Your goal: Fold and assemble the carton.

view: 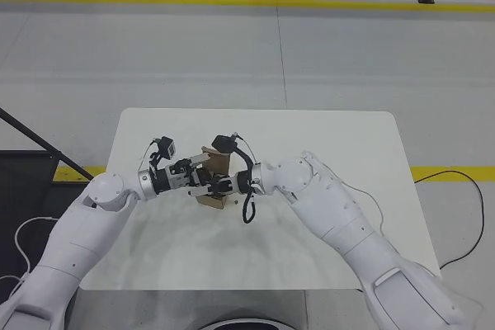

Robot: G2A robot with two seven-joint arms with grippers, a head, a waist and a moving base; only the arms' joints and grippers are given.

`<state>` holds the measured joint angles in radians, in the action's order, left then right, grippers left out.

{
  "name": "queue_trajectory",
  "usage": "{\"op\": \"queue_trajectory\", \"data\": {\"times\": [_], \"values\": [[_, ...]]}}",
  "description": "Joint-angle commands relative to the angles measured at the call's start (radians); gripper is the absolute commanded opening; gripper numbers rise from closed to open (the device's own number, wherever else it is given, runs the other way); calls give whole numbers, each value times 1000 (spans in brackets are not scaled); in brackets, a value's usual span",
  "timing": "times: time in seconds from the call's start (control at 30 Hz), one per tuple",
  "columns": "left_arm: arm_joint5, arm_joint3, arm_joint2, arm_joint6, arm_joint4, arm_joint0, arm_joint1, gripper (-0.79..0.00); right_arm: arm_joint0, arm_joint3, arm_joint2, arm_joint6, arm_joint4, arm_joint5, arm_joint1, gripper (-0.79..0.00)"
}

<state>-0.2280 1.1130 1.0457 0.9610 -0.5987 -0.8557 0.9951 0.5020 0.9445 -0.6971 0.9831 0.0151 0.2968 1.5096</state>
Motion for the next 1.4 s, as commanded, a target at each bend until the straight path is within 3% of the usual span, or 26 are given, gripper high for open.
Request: {"op": "queue_trajectory", "data": {"times": [0.0,0.7,1.37], "values": [[4,-2,2,-1,2,0,2,0,0,-2,-1,-1,1,0,1,0],[9,-14,27,13,-5,-2,19,0,20,2,-33,-43,13,19,4,0],[-30,-1,213,112,-138,-79,-9,0,34,7,-68,-47,-48,60,10,0]]}}
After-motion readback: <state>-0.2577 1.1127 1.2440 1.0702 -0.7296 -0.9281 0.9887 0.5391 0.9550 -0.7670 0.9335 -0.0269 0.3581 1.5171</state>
